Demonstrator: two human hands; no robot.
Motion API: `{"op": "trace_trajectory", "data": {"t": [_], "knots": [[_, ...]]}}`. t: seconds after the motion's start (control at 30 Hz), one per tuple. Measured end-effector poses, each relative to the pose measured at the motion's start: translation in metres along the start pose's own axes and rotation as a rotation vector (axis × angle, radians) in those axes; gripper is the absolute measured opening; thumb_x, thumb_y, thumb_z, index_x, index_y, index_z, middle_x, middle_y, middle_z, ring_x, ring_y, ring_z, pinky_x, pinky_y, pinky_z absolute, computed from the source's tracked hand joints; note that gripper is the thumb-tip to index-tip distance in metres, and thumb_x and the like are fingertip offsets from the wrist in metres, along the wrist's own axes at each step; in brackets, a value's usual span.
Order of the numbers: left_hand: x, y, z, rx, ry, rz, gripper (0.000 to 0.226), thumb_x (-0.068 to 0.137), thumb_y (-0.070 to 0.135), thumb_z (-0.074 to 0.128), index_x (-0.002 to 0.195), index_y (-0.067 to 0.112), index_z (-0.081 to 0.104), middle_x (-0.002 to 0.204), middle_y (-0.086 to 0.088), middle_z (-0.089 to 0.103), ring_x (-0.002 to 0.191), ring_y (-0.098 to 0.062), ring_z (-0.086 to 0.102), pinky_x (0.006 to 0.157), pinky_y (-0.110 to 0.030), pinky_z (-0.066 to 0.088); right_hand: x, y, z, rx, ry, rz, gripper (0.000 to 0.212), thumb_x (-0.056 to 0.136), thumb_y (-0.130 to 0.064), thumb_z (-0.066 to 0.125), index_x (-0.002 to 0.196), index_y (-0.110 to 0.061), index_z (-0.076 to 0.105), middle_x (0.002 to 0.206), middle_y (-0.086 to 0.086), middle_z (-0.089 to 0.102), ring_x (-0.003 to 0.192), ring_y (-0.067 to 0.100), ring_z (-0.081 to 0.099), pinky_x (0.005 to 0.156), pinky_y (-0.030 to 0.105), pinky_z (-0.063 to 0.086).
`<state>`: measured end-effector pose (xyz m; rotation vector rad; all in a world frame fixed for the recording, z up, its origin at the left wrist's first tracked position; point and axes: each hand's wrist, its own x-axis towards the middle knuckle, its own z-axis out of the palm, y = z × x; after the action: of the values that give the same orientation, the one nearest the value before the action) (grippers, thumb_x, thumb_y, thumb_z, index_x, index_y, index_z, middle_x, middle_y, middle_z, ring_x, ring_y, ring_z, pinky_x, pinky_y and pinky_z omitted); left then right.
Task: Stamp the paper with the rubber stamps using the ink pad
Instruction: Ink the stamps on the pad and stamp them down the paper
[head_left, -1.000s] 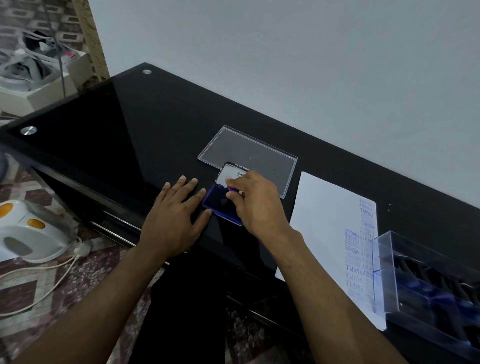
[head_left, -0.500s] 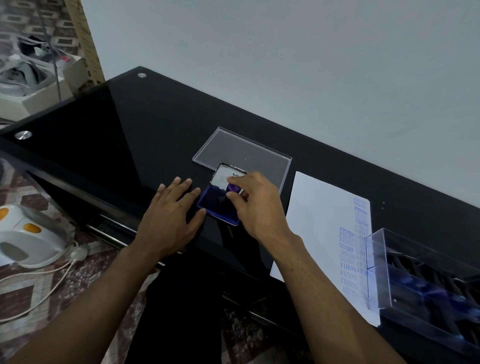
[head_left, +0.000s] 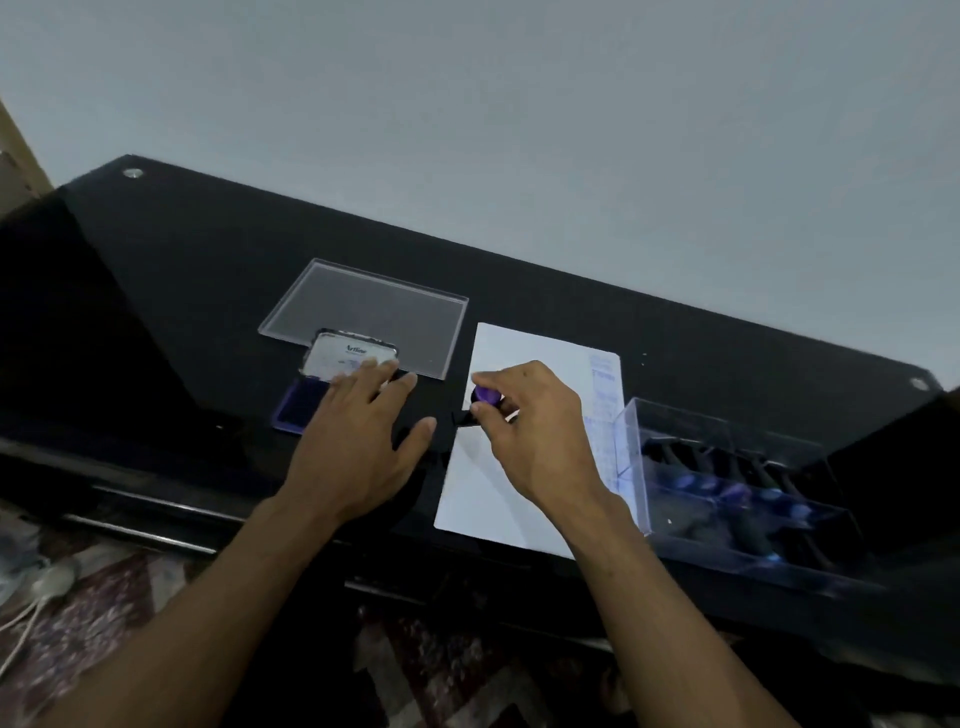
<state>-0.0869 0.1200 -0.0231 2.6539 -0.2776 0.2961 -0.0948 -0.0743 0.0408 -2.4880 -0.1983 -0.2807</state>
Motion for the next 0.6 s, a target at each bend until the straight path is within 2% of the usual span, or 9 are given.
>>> {"op": "trace_trajectory", "data": {"t": [0.07,0.1,0.27,0.43,0.5,0.6], "knots": [[0.006,0.016,0.009,0.006,-0.021,0.049,0.061,0.096,0.054,0.053,0.147,0.02,0.048,0.158,-0.004,0.039,0.149,-0.023,0.029,0.121,-0.047,0.028,-0.006,0.015,-0.016,-0.014,0.035,0.037,0.028,0.09,-0.021,0.07,0.118,-0.021,0.071,0.115,-0.002,0.066,0.092,0.012,0.064,0.093,0.025,0.051],[0.009,0.023,0.014,0.005,-0.03,0.07,0.061,0.097,0.054,0.053,0.147,0.02,0.048,0.158,-0.003,0.039,0.149,-0.023,0.029,0.12,-0.048,0.029,-0.008,0.022,-0.023,-0.025,0.047,0.054,0.028,0.091,-0.02,0.069,0.118,-0.021,0.071,0.115,-0.002,0.066,0.092,0.013,0.064,0.093,0.027,0.052],[0.022,0.052,0.032,-0.026,-0.079,0.14,0.066,0.095,0.06,0.041,0.146,0.02,0.049,0.158,-0.004,0.04,0.15,-0.023,0.028,0.122,-0.05,0.024,-0.017,0.056,-0.052,-0.057,0.105,0.103,0.029,0.09,-0.018,0.07,0.119,-0.02,0.071,0.113,-0.001,0.066,0.089,0.013,0.064,0.09,0.027,0.053],[0.039,0.072,0.047,-0.038,-0.115,0.17,0.064,0.096,0.061,0.04,0.147,0.024,0.048,0.159,-0.002,0.038,0.151,-0.022,0.027,0.124,-0.048,0.019,-0.011,0.08,-0.068,-0.093,0.142,0.126,0.024,0.09,-0.016,0.07,0.114,-0.016,0.073,0.104,0.001,0.064,0.083,0.013,0.062,0.084,0.028,0.053],[0.045,0.077,0.052,-0.038,-0.136,0.168,0.064,0.096,0.062,0.039,0.147,0.025,0.048,0.16,-0.001,0.037,0.151,-0.022,0.026,0.124,-0.049,0.02,-0.006,0.087,-0.072,-0.114,0.14,0.134,0.02,0.09,-0.016,0.07,0.11,-0.016,0.073,0.103,0.001,0.063,0.082,0.013,0.061,0.081,0.024,0.052],[0.054,0.083,0.061,-0.033,-0.156,0.163,0.067,0.093,0.064,0.035,0.147,0.027,0.048,0.16,0.0,0.036,0.151,-0.022,0.026,0.124,-0.049,0.021,0.003,0.096,-0.073,-0.135,0.124,0.164,0.023,0.092,-0.019,0.068,0.115,-0.017,0.072,0.109,0.002,0.063,0.086,0.012,0.062,0.081,0.016,0.046]]}}
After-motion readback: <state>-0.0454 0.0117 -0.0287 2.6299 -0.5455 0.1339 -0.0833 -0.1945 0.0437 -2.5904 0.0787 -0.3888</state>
